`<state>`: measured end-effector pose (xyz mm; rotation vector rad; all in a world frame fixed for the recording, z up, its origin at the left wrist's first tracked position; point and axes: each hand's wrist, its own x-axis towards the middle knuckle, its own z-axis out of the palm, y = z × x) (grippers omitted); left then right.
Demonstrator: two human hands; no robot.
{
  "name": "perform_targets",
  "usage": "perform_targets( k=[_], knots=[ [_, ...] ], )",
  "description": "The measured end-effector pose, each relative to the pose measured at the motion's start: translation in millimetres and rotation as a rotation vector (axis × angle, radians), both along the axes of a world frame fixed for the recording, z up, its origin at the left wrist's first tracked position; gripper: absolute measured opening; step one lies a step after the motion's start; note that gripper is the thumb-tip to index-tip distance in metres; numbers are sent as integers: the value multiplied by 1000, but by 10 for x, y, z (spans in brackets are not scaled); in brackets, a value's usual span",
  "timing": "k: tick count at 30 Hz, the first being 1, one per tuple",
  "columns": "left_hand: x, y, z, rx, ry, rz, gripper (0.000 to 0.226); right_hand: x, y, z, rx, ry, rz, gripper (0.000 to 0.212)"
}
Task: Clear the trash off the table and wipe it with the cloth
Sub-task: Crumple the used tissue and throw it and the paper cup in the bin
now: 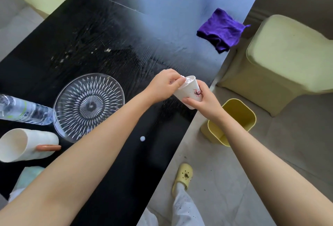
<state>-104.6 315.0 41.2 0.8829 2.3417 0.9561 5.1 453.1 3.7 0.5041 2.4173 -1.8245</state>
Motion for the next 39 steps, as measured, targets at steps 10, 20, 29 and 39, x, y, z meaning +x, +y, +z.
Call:
perform_targets(
  k=[10, 20, 29, 39],
  knots=[
    [360, 593, 22, -187, 204, -153, 43, 329, 417, 71, -111, 23, -185, 40],
    [453, 1306, -122, 69, -139, -30, 33, 492, 1180, 76, -126, -21, -248, 40],
    [250, 1637, -446, -52, 343, -242, 37, 488, 1755, -419, 233, -128, -187, 32],
    [44, 1469, -1228, -476, 537, -28, 62, 815, 1883, -2120, 300, -515, -475, 39]
  ],
)
